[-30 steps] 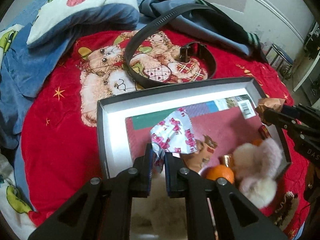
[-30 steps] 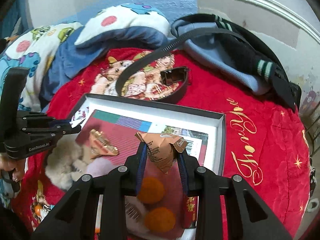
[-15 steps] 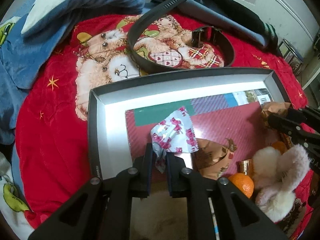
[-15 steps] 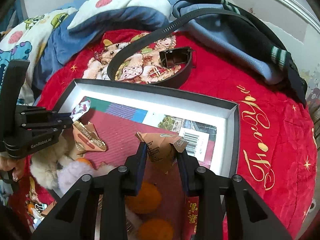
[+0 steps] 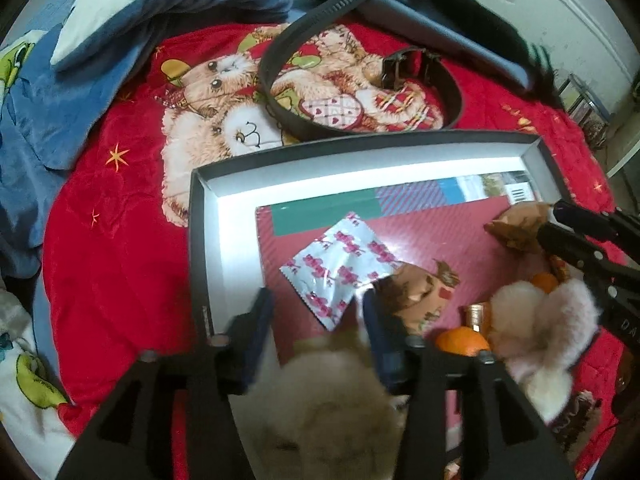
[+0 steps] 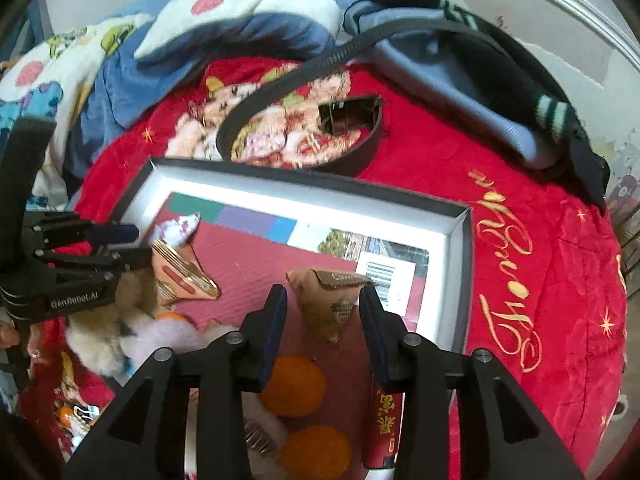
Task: Organize objects
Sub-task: 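Carry the packet and brown candy into the tray and open both tools, then withdraw both tools from the tray back over the heap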
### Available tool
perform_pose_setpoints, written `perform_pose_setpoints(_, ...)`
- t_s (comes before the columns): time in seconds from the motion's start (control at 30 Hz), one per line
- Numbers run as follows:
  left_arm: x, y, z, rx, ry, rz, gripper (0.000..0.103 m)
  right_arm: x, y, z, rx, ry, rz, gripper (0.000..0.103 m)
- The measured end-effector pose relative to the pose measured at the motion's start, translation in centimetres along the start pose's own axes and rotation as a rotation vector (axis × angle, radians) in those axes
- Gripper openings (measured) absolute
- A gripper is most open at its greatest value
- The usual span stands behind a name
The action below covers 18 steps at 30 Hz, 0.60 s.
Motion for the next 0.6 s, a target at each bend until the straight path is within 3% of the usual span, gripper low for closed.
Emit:
perform_pose_setpoints(0.03,0.0,0.0,-0.5,-0.031,0.004,-0.005,0.074,0.1,0.0,-0.5,0.000,0.012,0.009,0.036)
perform_pose_setpoints(0.07,-0.1,0.0,-0.8,-0.053,0.005,-0.010,0.090,0.1,0.0,-1.1,0.003,0.024,0.017,0.036)
perform_pose_setpoints(0.1,-0.1,0.0,-1.2,-0.065,0.008,-0.014,0.093,0.1,-0.1,-1.8,0.007,0.035,0.021,0.036)
perform_pose_setpoints(0.37,-1.8,0.3,-5.6,-0.064,0.069,0.003,0.093,-1.4,-1.7,-6.6,0.015,0.082,0.027,0.036)
perform_pose_setpoints(0.6,-5.6,-0.3,-9.2,-0.071,0.108,0.010,0.093,-6.1,-3.5,-11.2,0.007,0.070,0.001,0.036)
Point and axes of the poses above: each gripper's, at about its wrist camera, not at the fingertips, and z roughly the way its jaws point, y to its right, x to its top, the point moved 3 cm from there along z, roughly the way its jaws point, and after that the axes turned 5 degrees about -z, right-handed, at the moved point
